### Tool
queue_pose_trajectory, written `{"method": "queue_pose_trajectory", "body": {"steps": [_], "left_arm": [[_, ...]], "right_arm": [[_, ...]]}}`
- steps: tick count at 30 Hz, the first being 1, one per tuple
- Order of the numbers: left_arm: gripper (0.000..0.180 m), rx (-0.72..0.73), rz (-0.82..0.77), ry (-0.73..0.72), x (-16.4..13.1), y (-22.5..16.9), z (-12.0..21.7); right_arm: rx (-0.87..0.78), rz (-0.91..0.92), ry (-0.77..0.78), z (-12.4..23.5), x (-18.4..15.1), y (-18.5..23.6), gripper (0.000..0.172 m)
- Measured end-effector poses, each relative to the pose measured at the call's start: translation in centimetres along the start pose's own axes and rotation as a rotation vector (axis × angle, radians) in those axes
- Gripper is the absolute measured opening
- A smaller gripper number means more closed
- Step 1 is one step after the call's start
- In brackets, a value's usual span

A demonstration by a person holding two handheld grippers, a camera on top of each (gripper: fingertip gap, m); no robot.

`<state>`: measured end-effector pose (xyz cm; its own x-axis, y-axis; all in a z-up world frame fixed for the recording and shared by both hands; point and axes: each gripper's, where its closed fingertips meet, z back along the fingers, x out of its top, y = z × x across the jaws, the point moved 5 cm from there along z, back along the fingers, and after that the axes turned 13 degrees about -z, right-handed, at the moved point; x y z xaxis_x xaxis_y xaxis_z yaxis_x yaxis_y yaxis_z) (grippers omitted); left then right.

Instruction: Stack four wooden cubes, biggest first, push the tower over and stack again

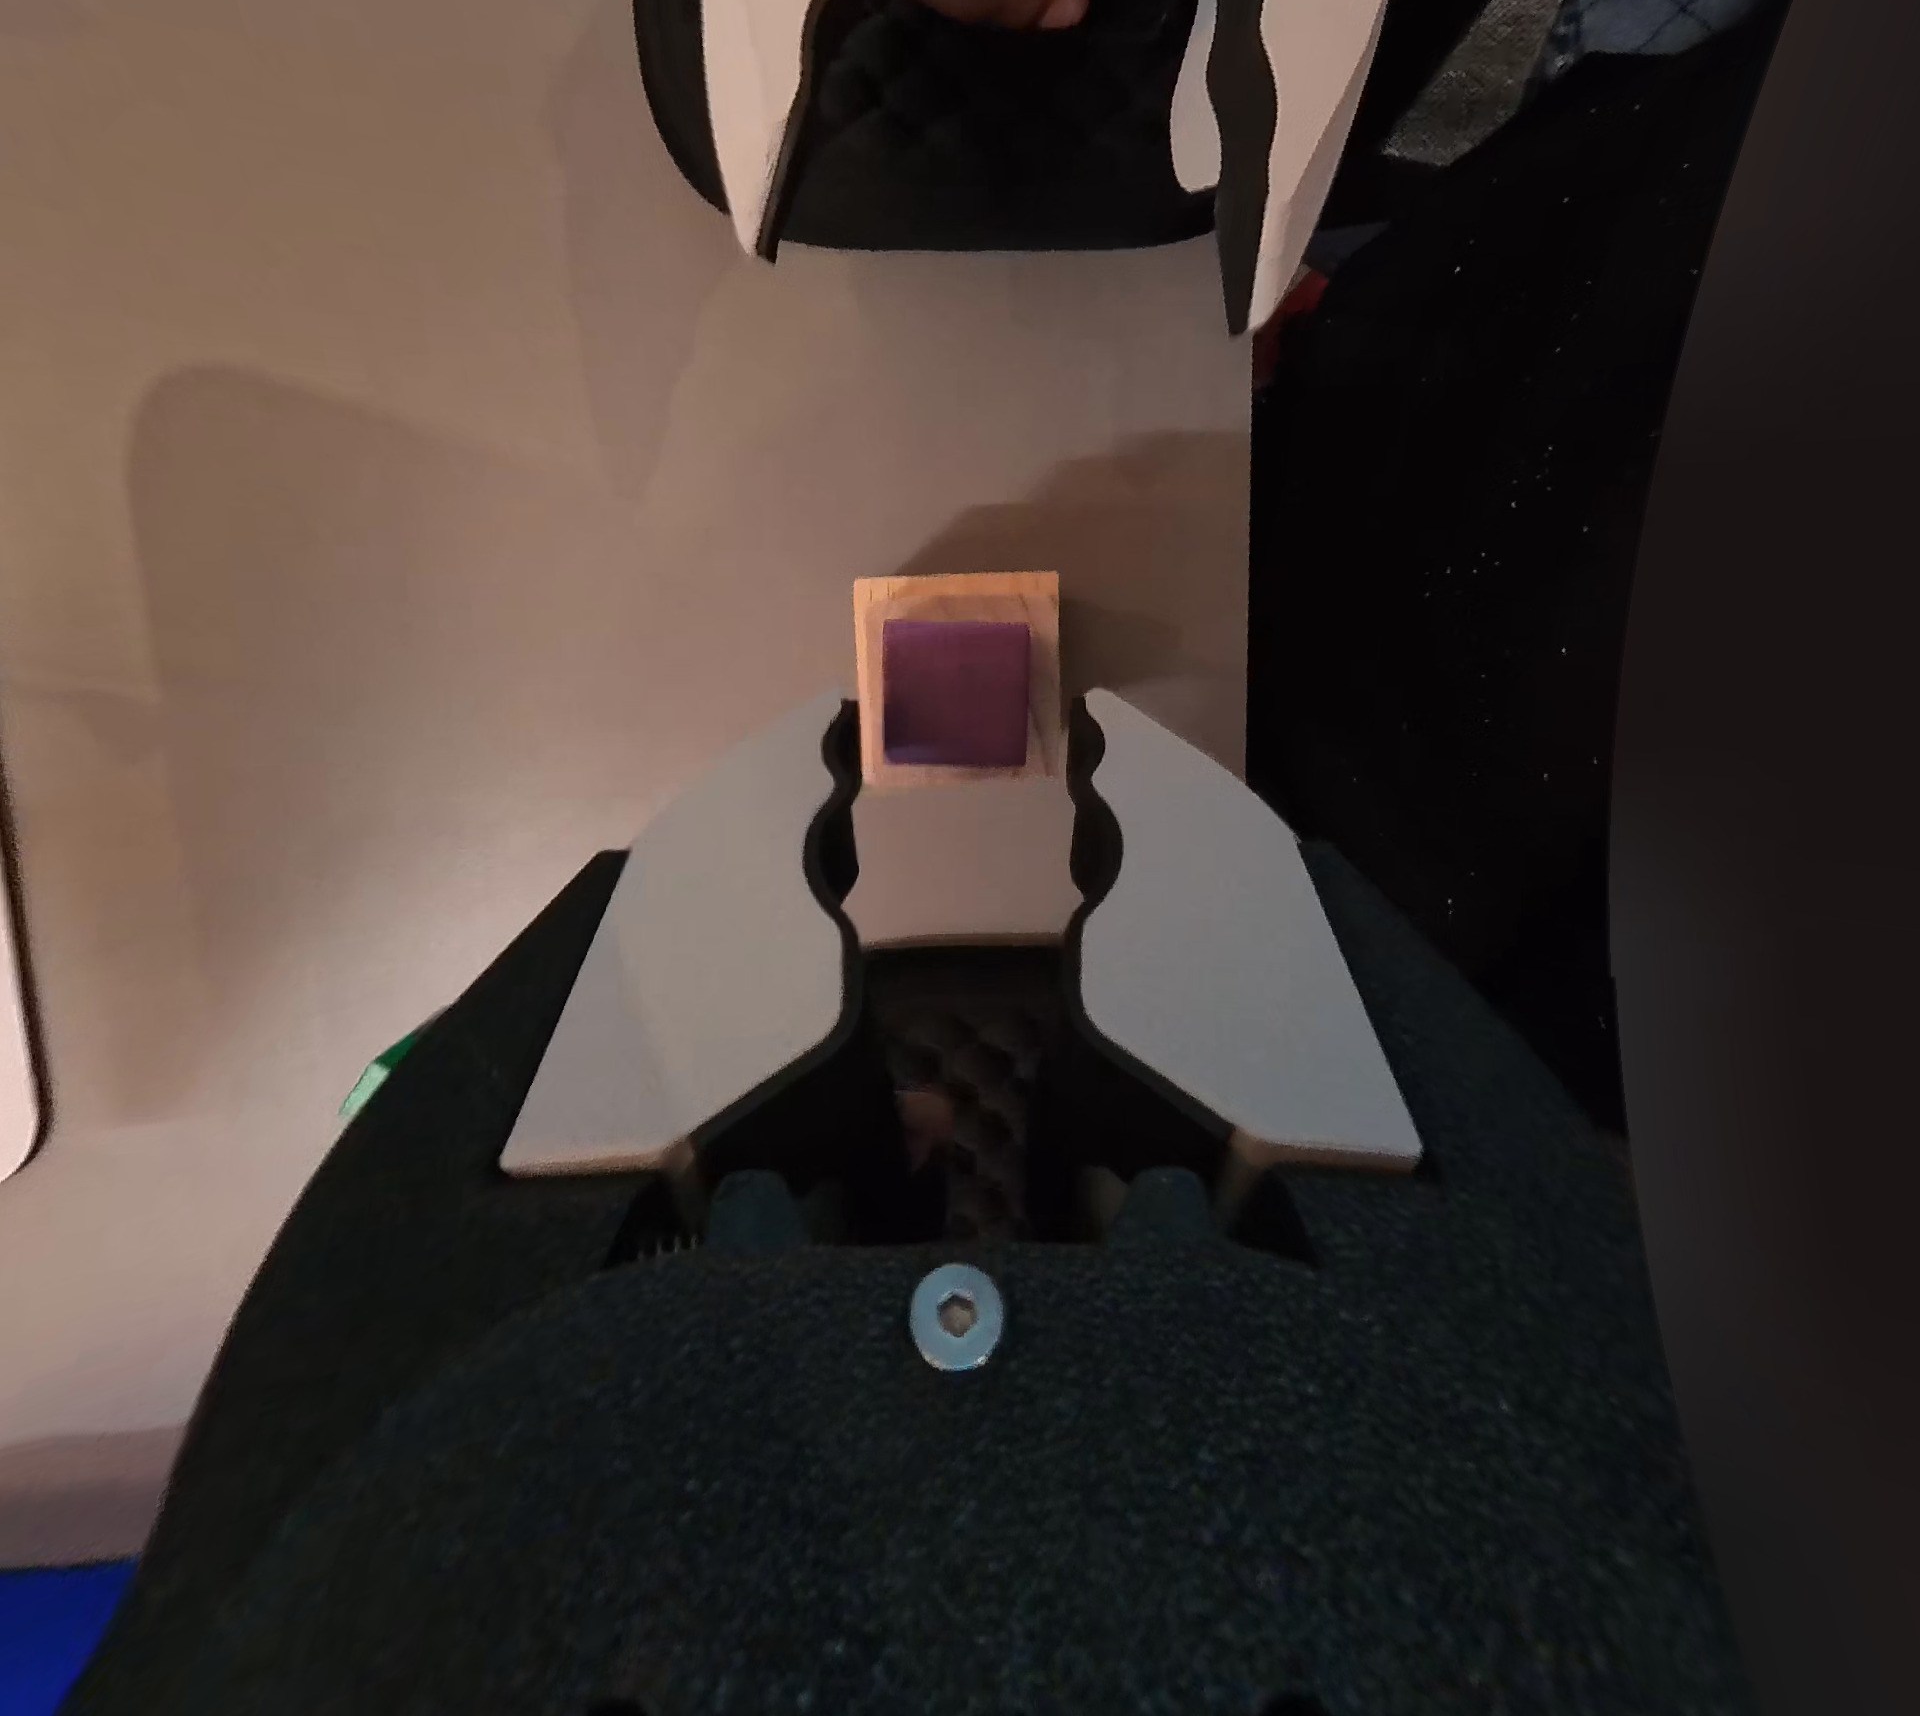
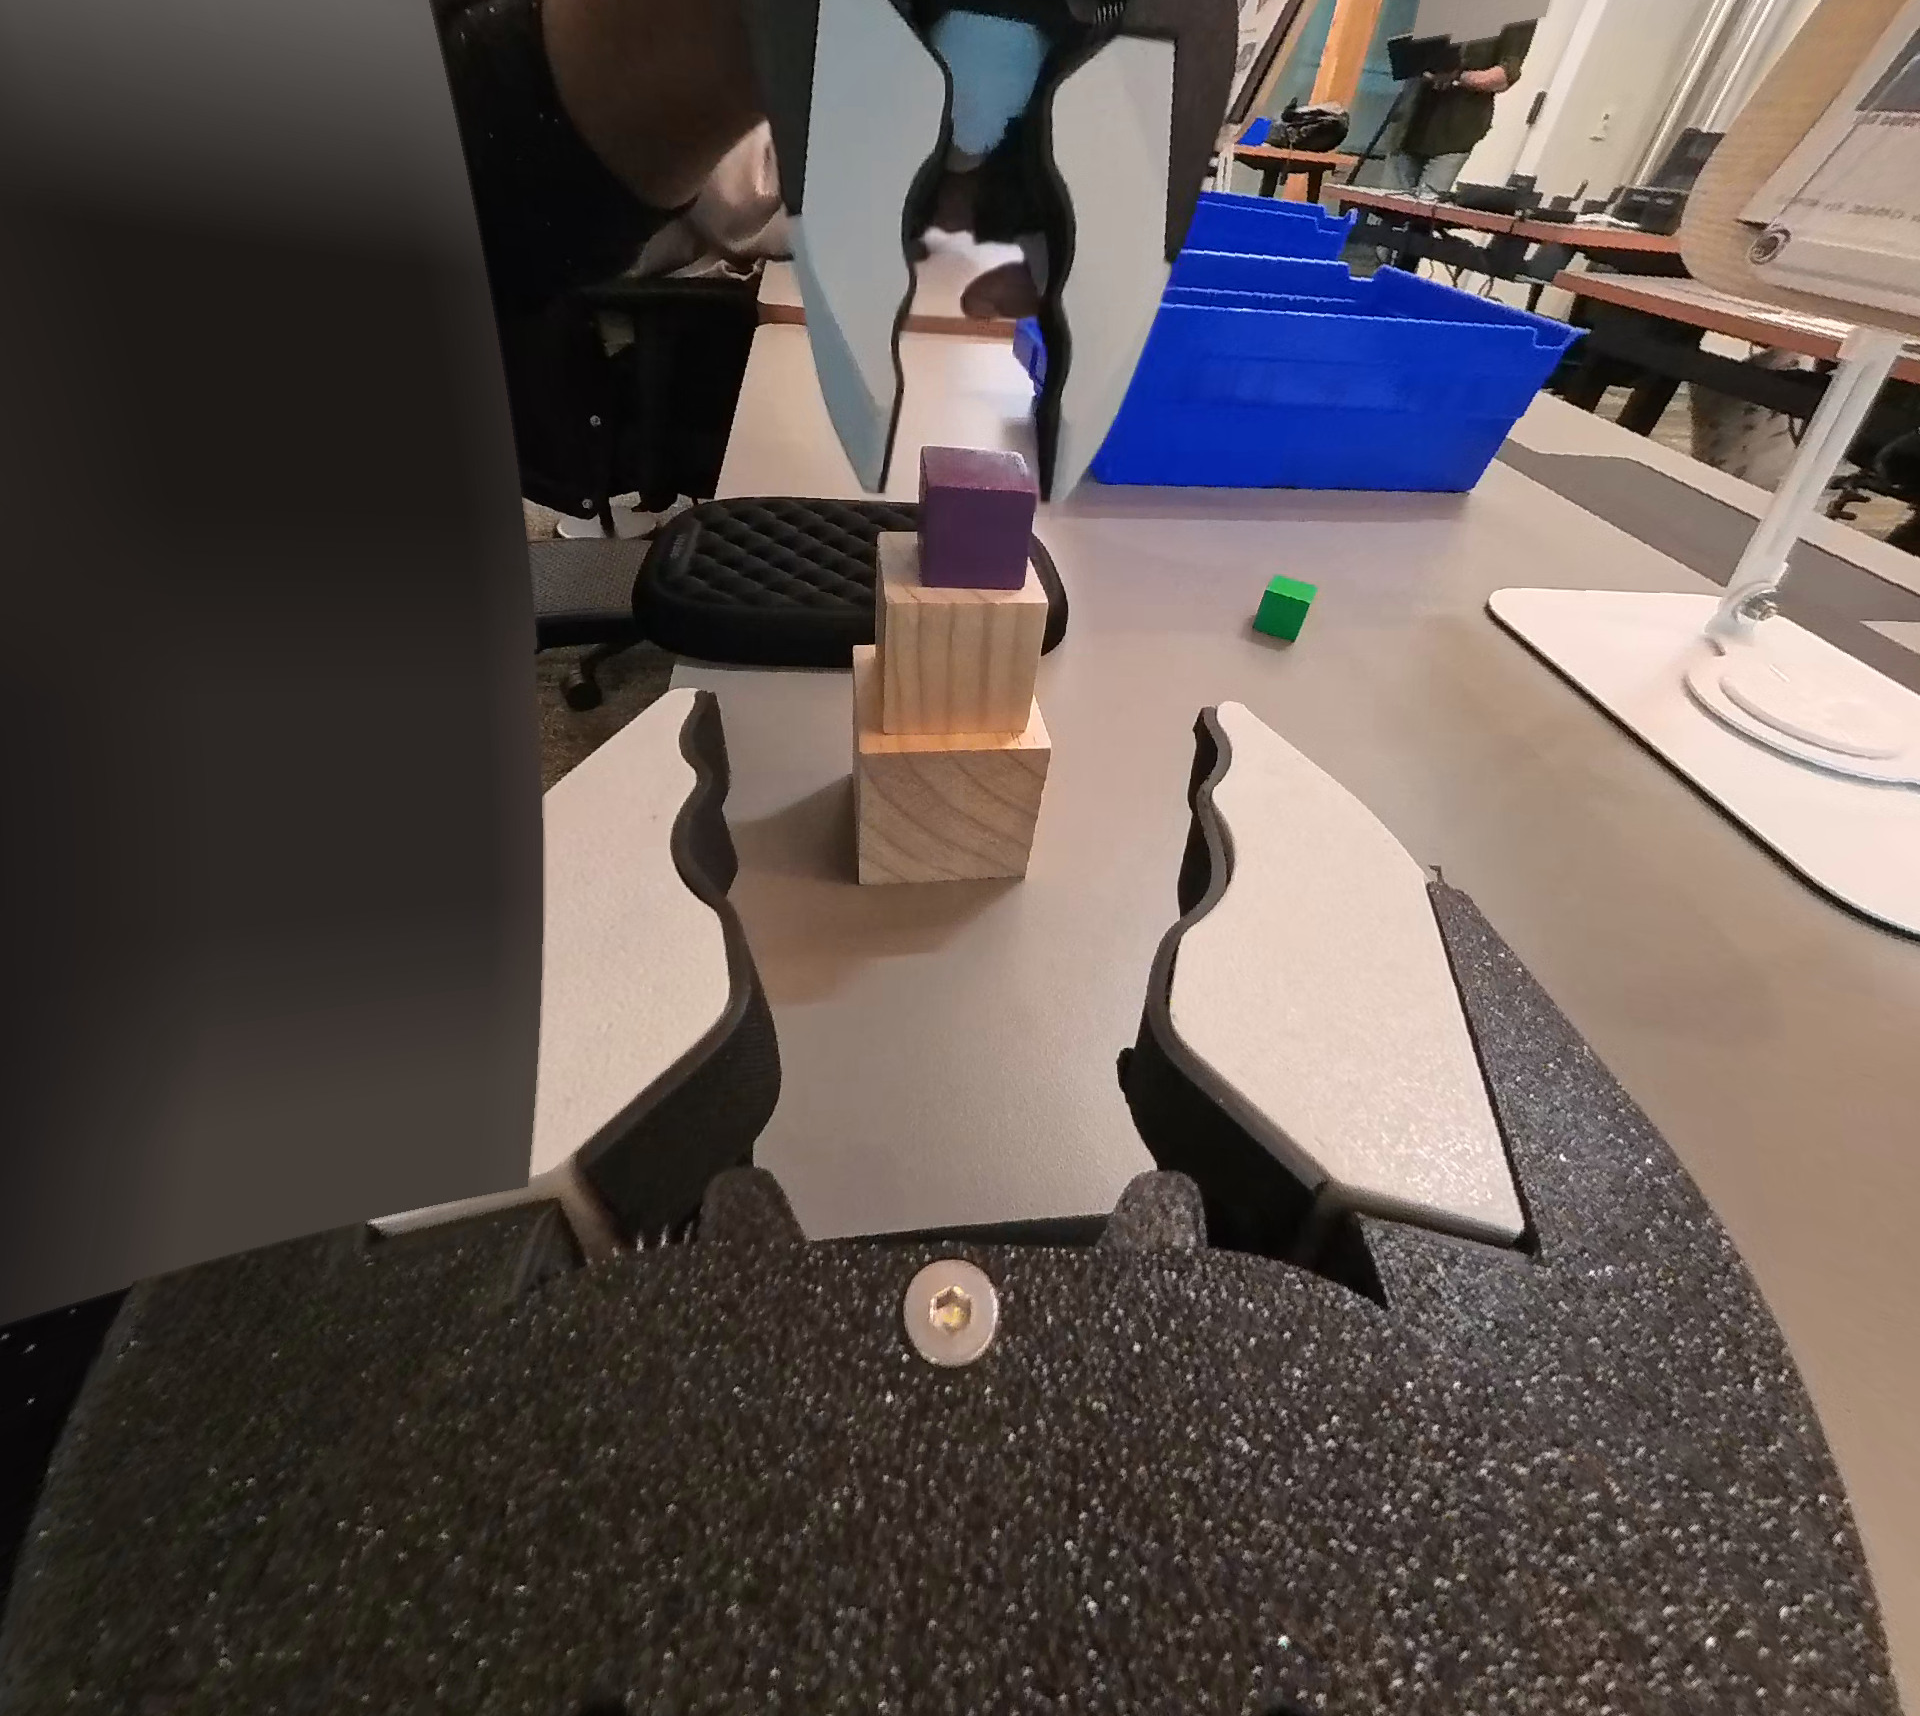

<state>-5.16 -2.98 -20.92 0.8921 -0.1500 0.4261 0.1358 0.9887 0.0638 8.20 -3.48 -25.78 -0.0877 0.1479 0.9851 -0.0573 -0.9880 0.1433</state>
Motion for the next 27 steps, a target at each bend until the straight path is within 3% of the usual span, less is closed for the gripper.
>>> {"method": "queue_pose_trajectory", "body": {"steps": [4,7,10,13,17,27], "left_arm": [[0.041,0.098,0.041,-0.02,-1.6,1.8,2.8],[0.051,0.237,0.171,0.102,-6.1,5.3,4.4],[0.049,0.295,0.296,0.238,-11.1,8.3,3.7],[0.043,0.279,0.518,0.213,-14.0,10.1,1.6],[0.038,0.291,0.704,0.113,-15.9,11.8,-0.3],[0.04,0.281,0.76,0.138,-18.1,13.3,-2.8]], "right_arm": [[-0.001,0.001,-0.002,0.0,0.0,0.0,0.084],[0.0,0.0,0.003,0.0,0.0,0.0,0.084],[-0.001,0.003,0.007,-0.1,0.0,0.0,0.084],[-0.004,0.0,0.004,0.0,0.0,0.0,0.084],[-0.014,-0.01,0.0,0.0,0.0,-0.2,0.082],[-0.005,-0.016,-0.014,0.1,0.1,-0.2,0.081]]}}
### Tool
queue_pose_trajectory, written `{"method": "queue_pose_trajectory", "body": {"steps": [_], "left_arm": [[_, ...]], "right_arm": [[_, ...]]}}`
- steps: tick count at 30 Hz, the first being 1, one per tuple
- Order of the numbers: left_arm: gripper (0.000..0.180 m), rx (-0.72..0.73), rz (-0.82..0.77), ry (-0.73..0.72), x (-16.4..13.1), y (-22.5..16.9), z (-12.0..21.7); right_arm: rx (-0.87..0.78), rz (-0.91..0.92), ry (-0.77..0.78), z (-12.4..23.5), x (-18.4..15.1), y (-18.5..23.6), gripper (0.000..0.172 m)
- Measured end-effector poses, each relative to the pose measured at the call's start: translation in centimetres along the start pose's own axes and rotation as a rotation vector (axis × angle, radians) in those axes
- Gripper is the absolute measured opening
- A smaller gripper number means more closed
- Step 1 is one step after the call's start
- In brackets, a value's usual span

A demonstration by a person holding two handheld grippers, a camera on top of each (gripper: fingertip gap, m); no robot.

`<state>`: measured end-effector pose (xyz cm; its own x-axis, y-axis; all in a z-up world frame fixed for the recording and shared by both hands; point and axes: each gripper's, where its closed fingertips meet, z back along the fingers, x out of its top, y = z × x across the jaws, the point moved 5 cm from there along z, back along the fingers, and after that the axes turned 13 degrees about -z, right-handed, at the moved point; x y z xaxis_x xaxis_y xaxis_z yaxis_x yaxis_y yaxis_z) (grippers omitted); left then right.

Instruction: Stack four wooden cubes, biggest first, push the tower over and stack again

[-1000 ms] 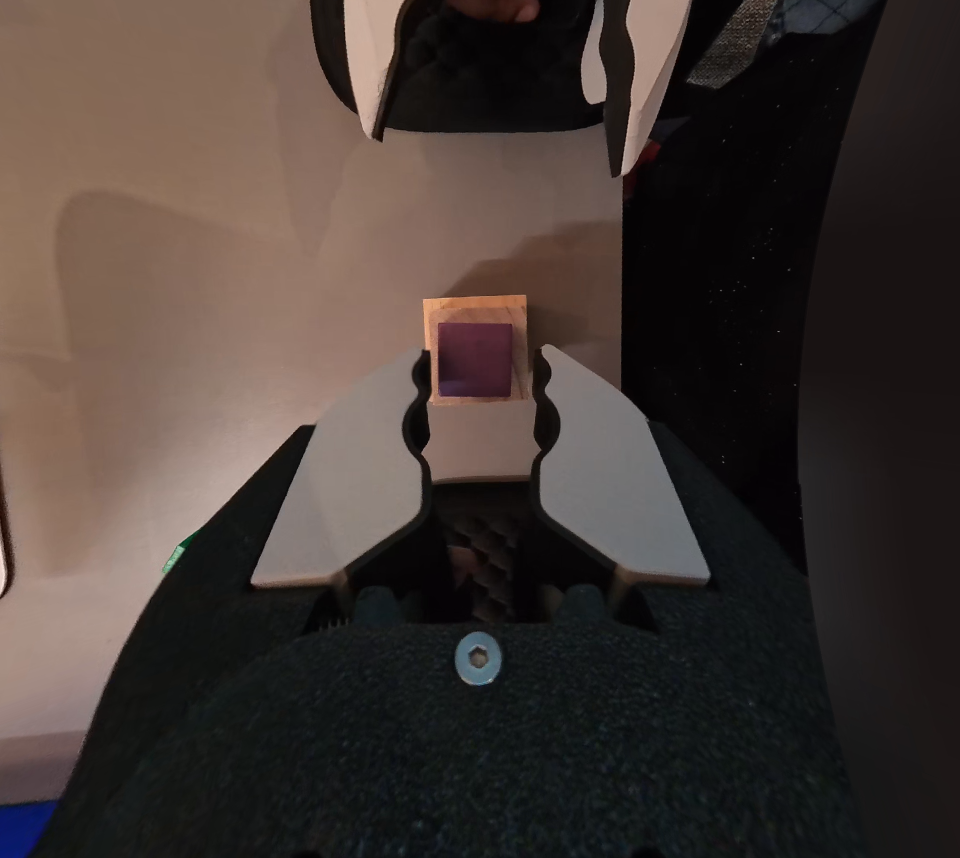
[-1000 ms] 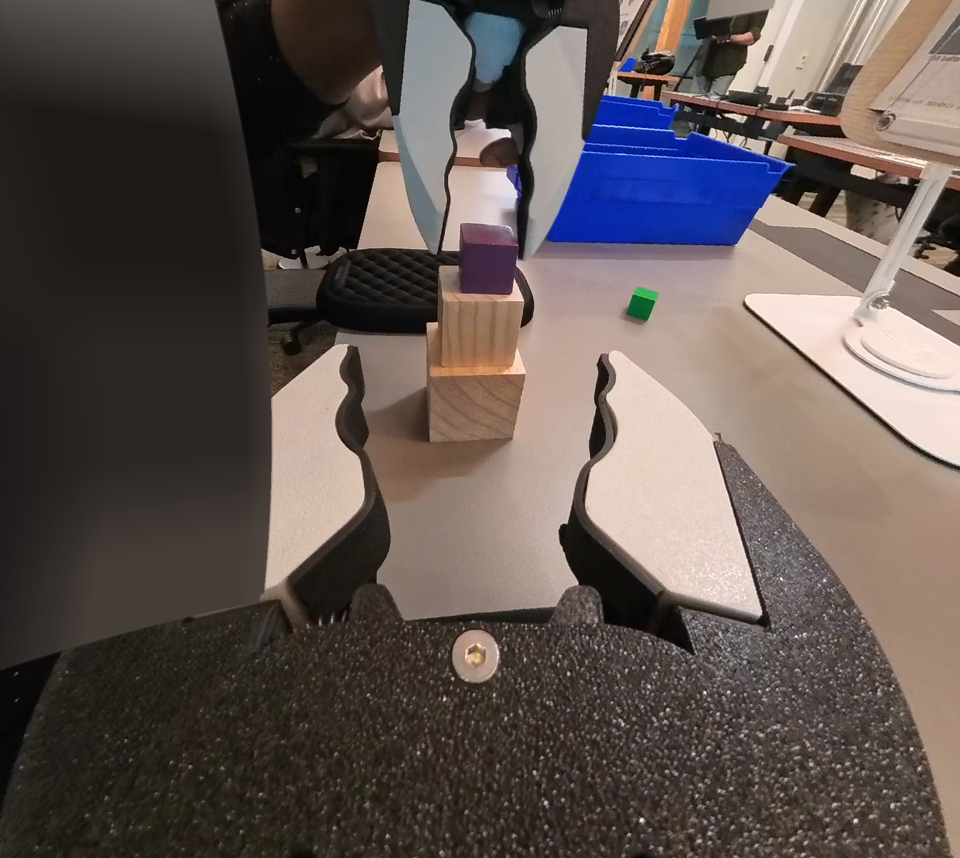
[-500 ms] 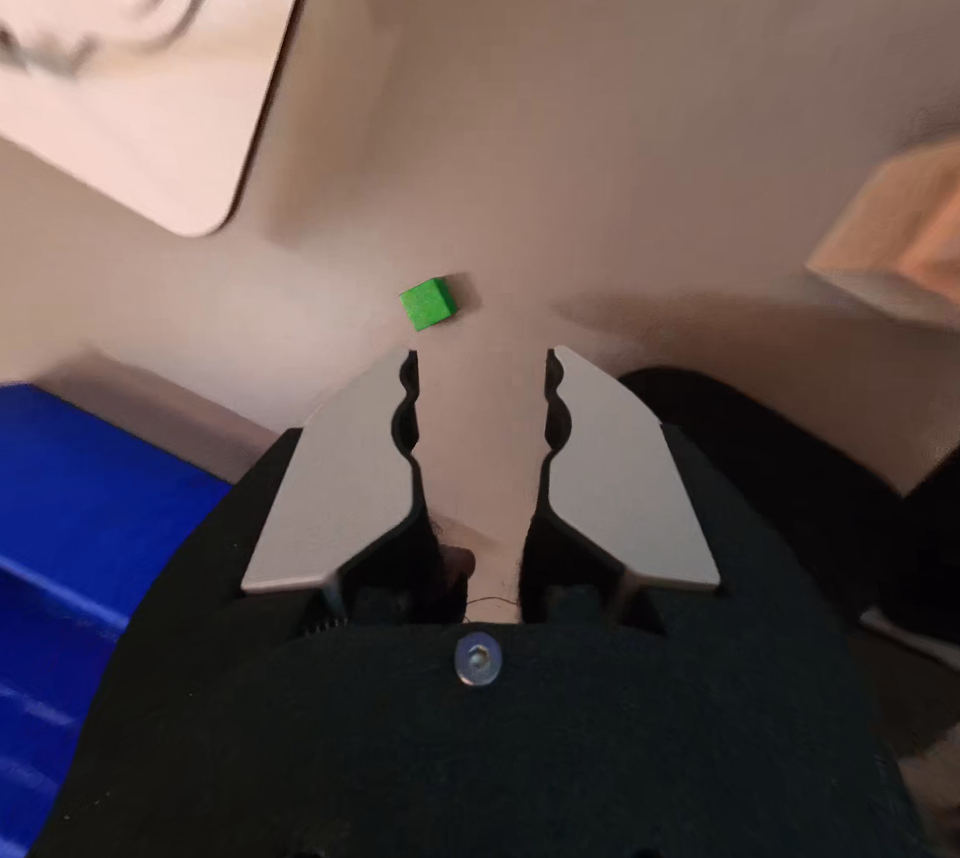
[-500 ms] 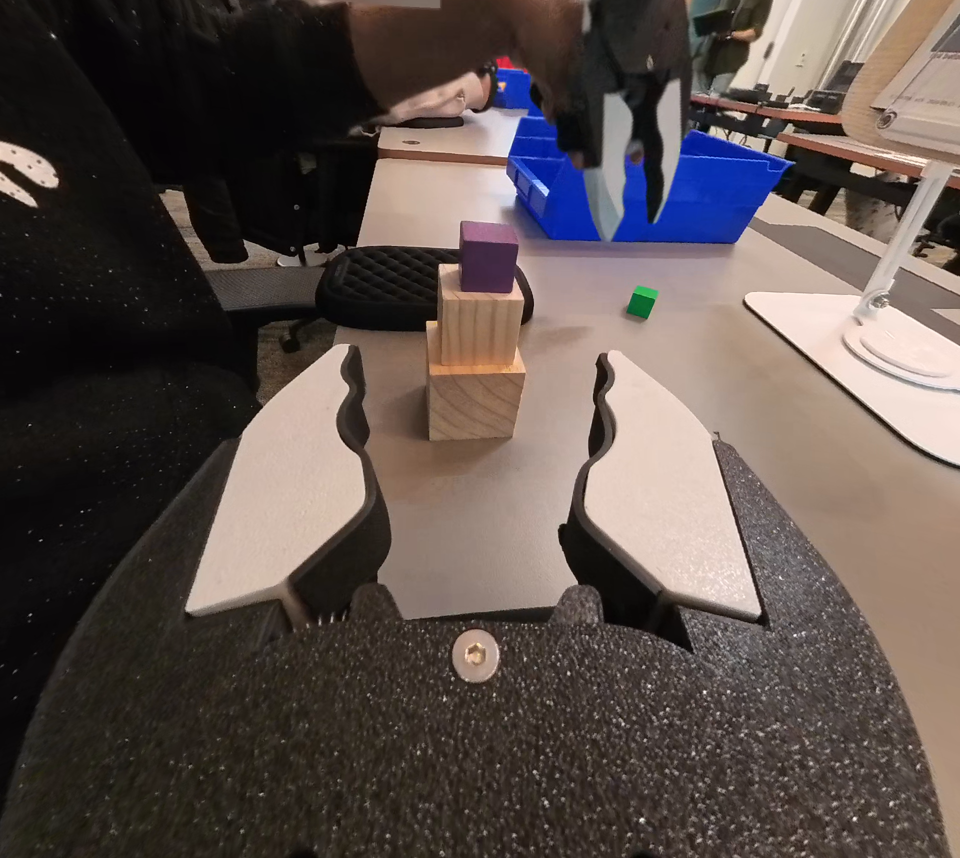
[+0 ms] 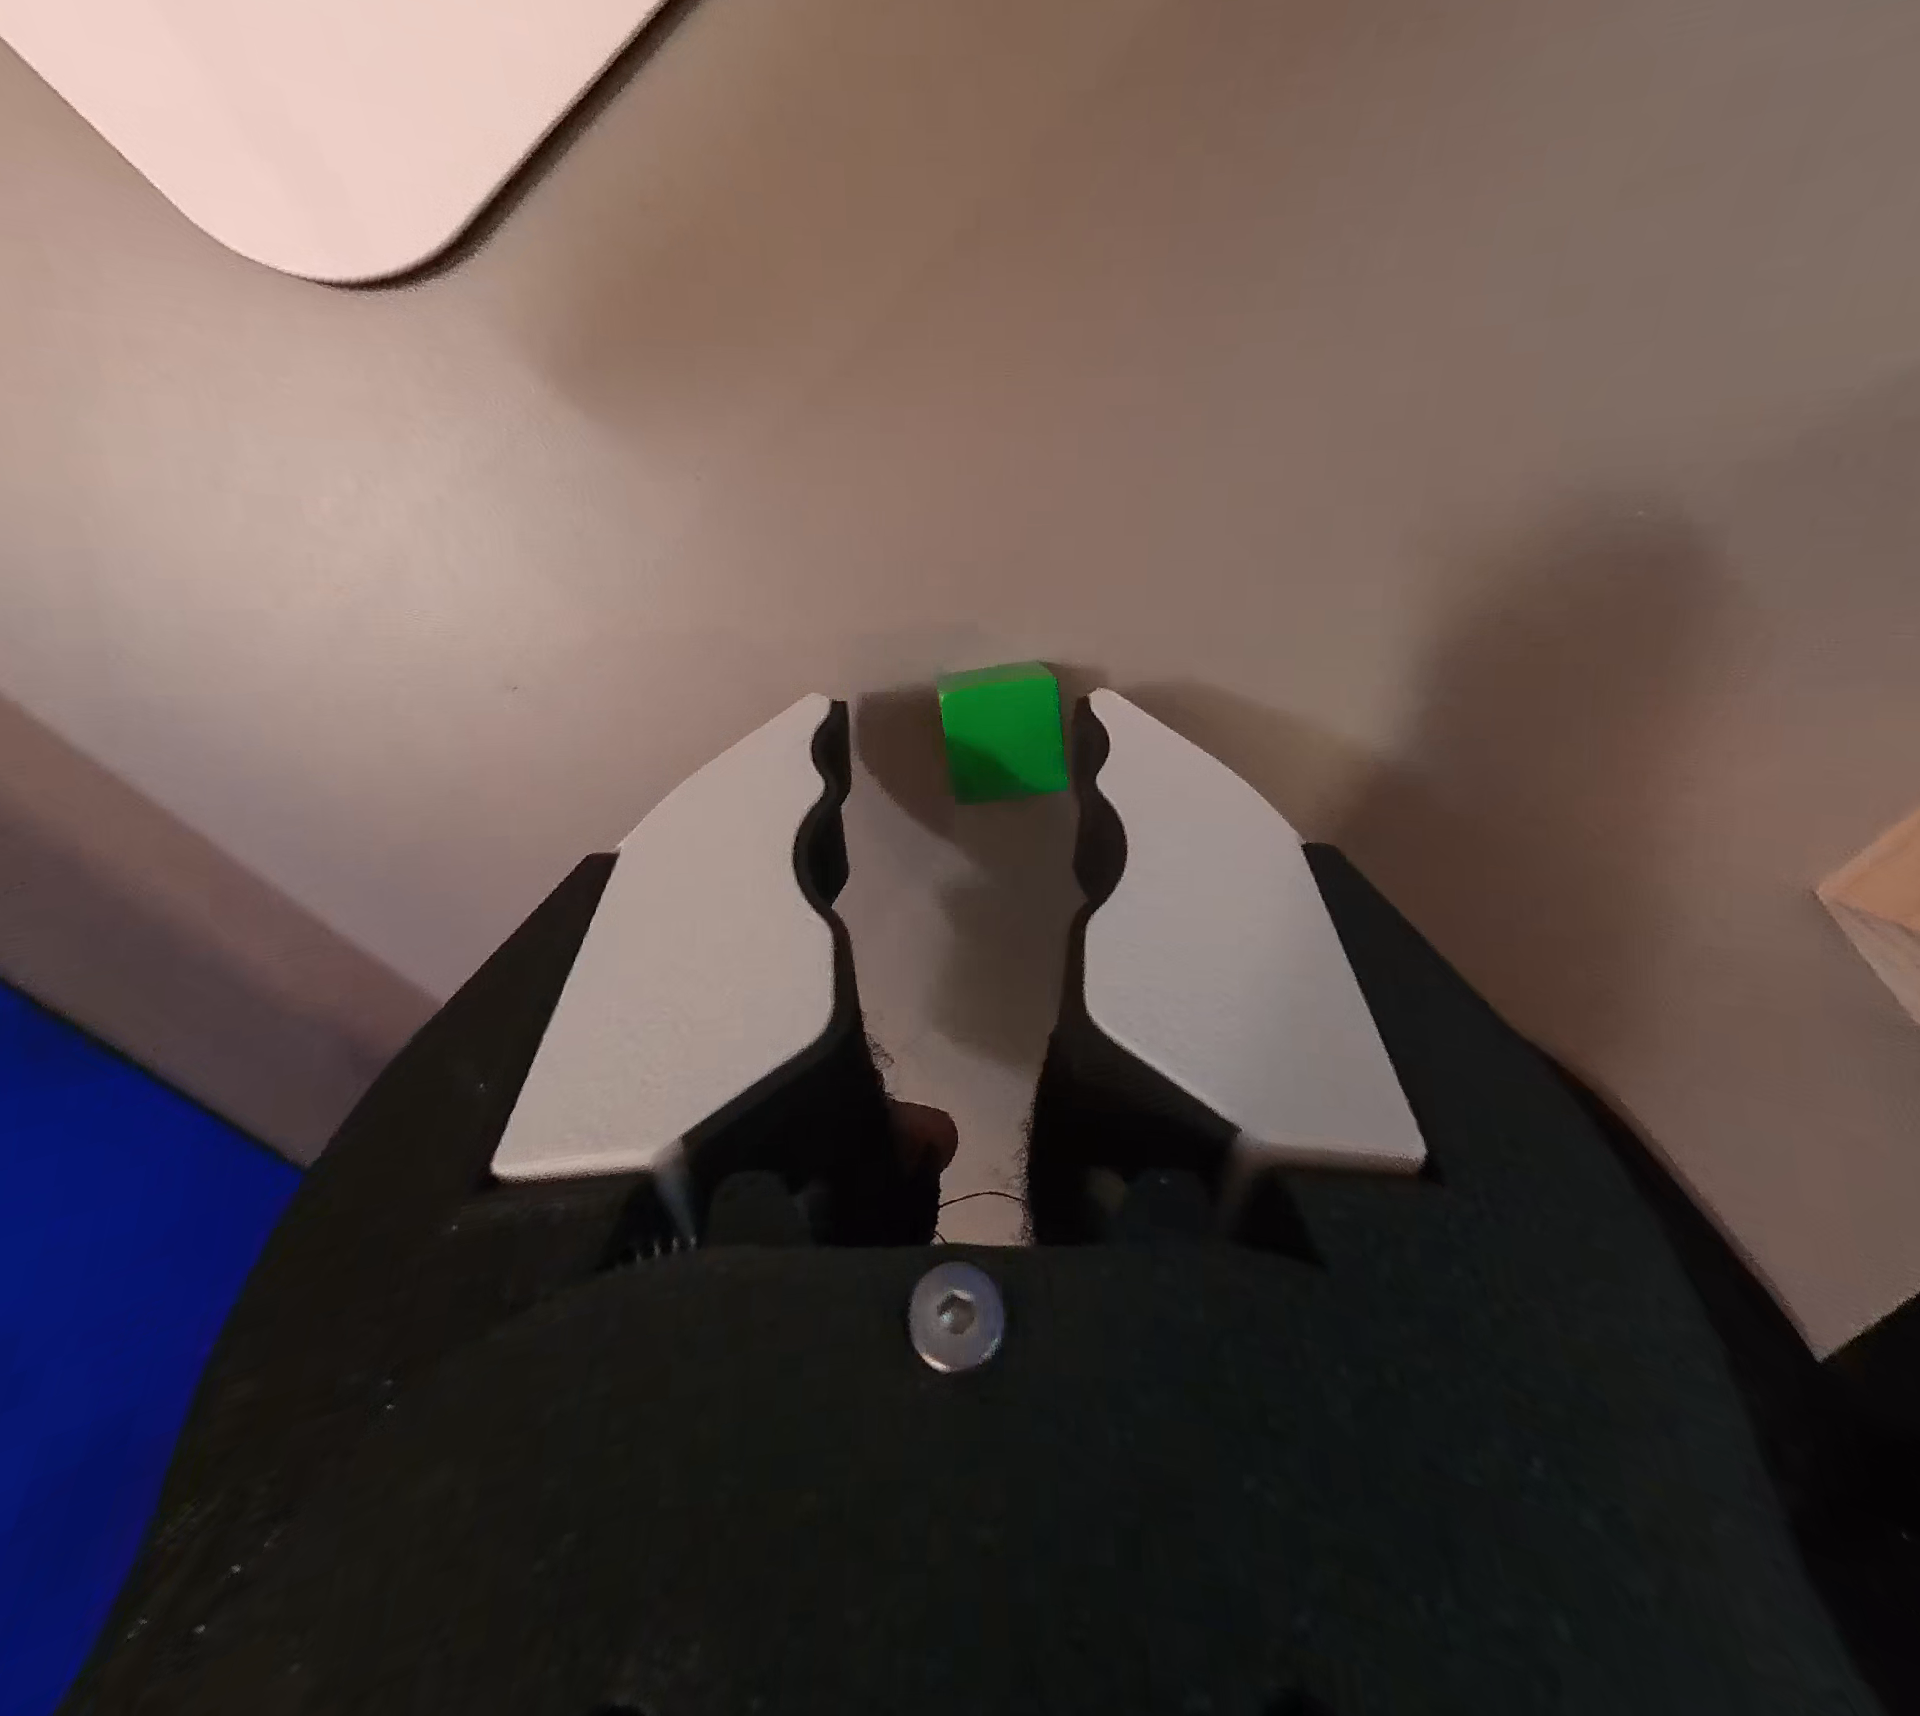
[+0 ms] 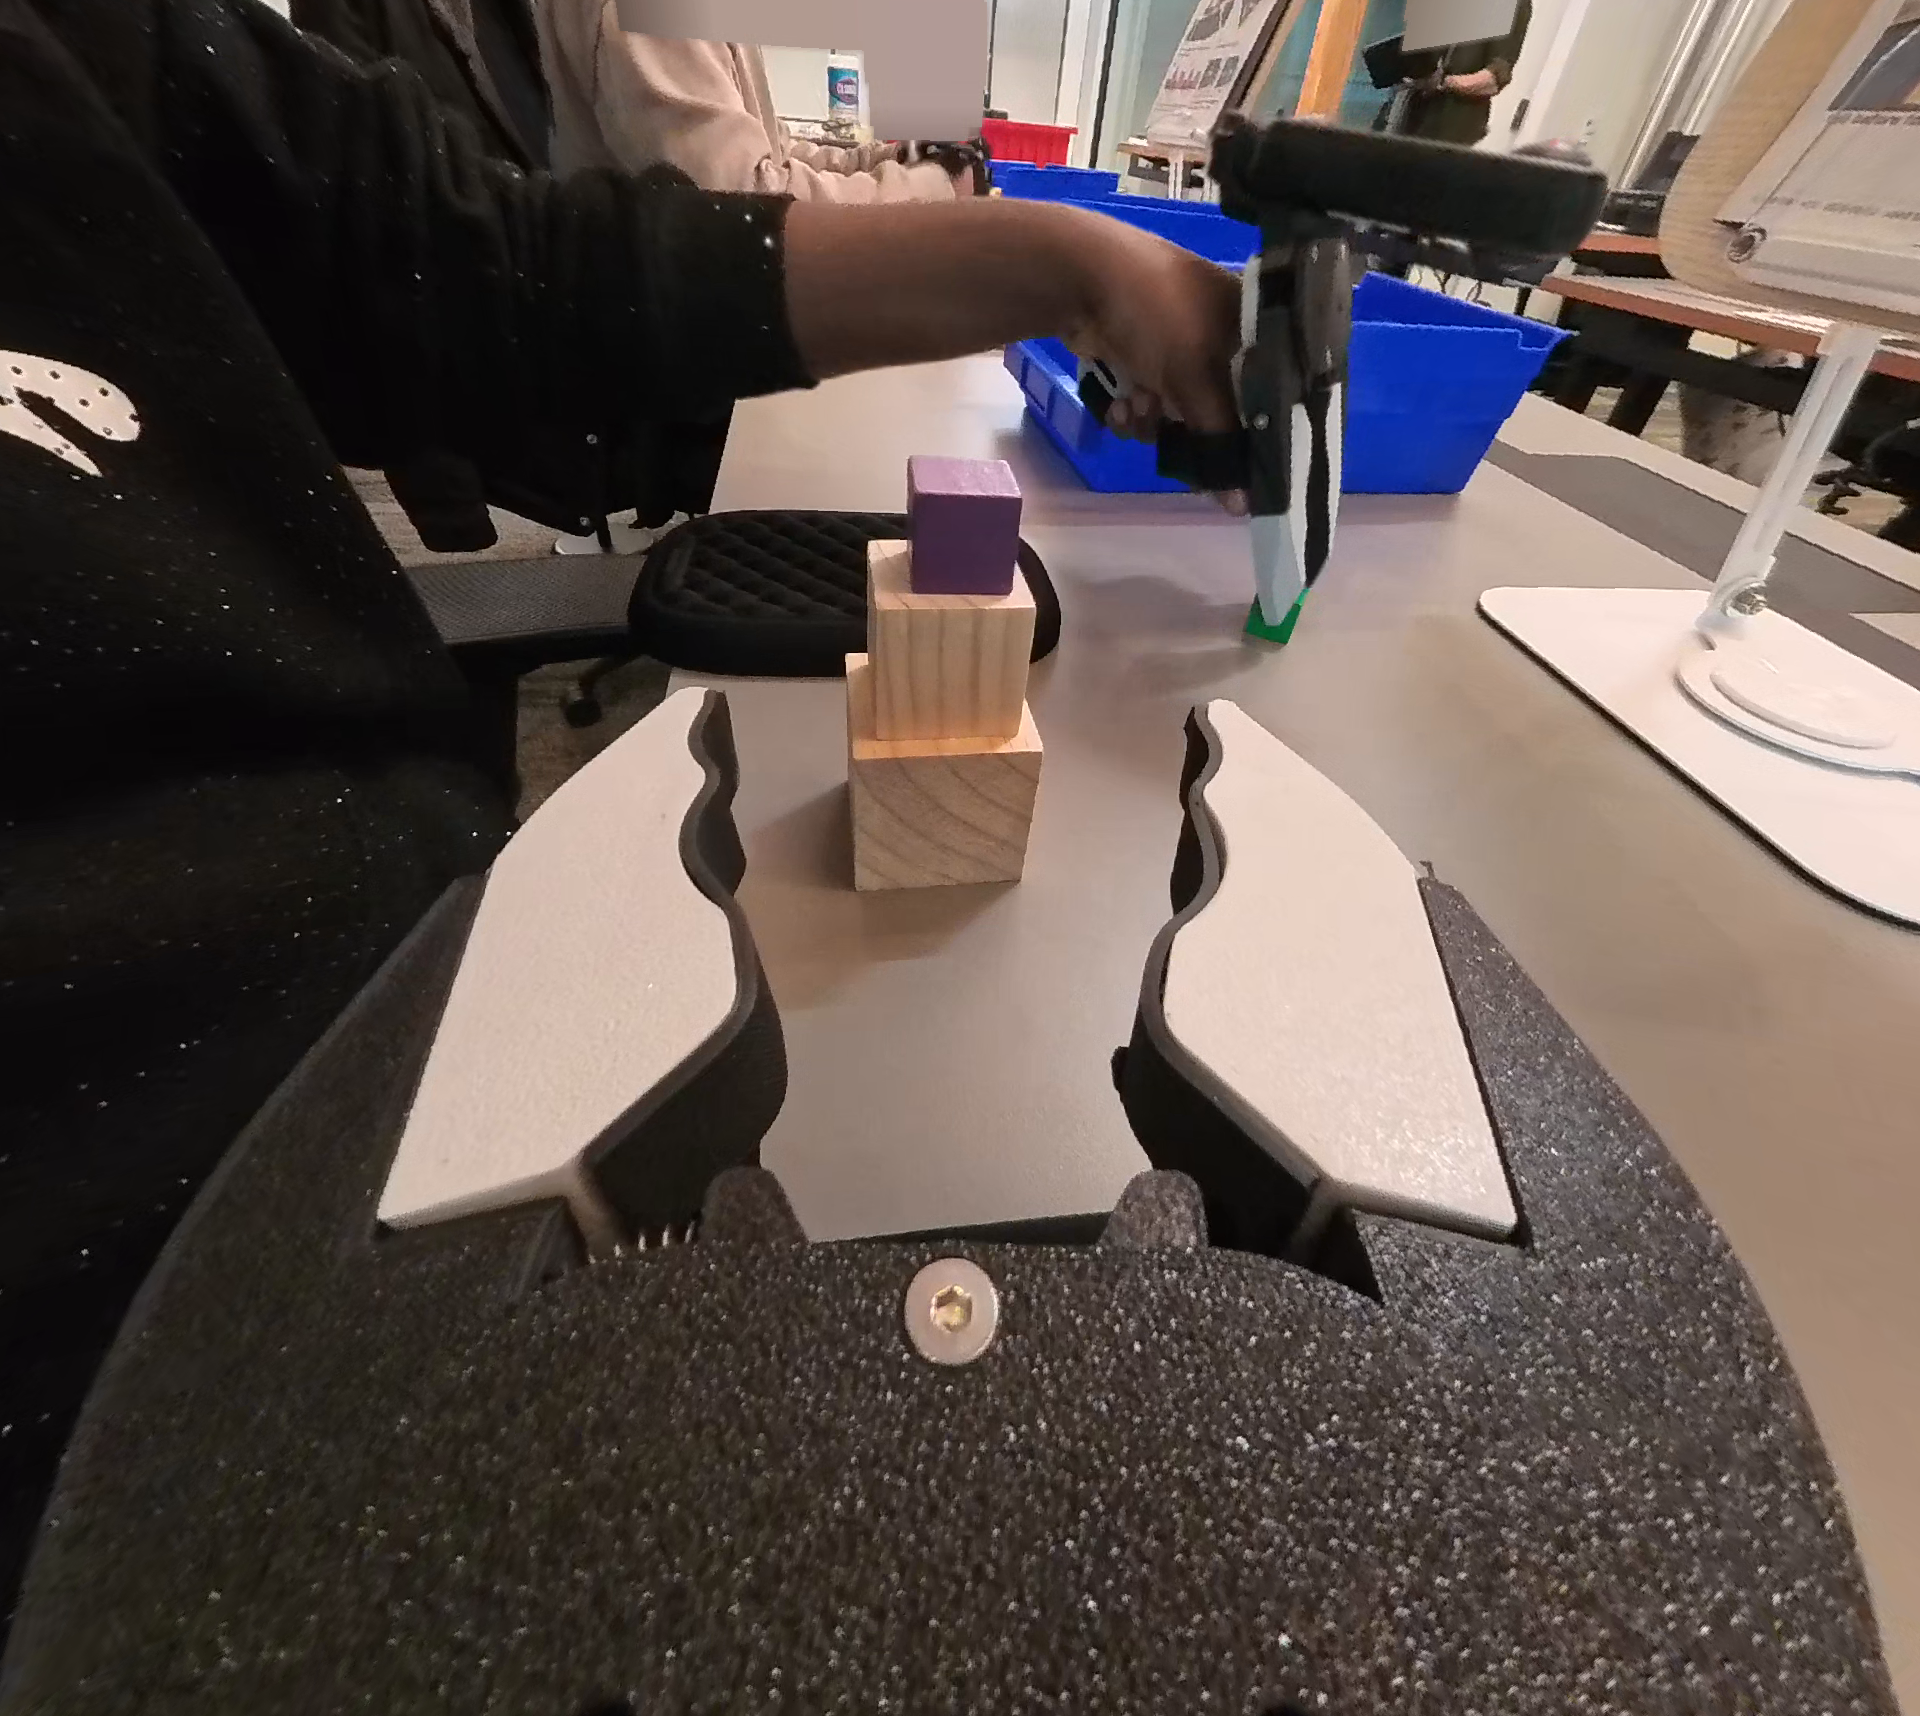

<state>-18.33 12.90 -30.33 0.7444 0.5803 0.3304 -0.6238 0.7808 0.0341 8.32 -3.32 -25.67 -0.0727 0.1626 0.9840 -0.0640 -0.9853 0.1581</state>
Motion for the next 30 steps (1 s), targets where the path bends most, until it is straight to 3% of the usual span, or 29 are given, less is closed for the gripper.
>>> {"method": "queue_pose_trajectory", "body": {"steps": [6,10,15,23,30], "left_arm": [[0.022,-0.061,0.004,-0.016,0.0,-0.1,-0.3],[0.021,-0.086,-0.02,-0.022,0.1,-0.4,0.1],[0.021,-0.097,-0.112,-0.054,1.1,-1.8,2.9],[0.021,-0.175,-0.376,-0.087,3.9,-8.1,8.7],[0.021,-0.228,-0.621,-0.07,5.8,-15.0,11.8]], "right_arm": [[-0.001,0.002,-0.006,0.1,0.0,0.0,0.081],[-0.003,-0.004,-0.007,0.1,0.0,-0.1,0.081],[0.0,-0.009,-0.01,0.1,0.1,-0.1,0.08],[-0.003,-0.002,-0.002,0.0,0.0,0.0,0.08],[0.001,-0.008,-0.012,0.1,0.1,-0.1,0.079]]}}
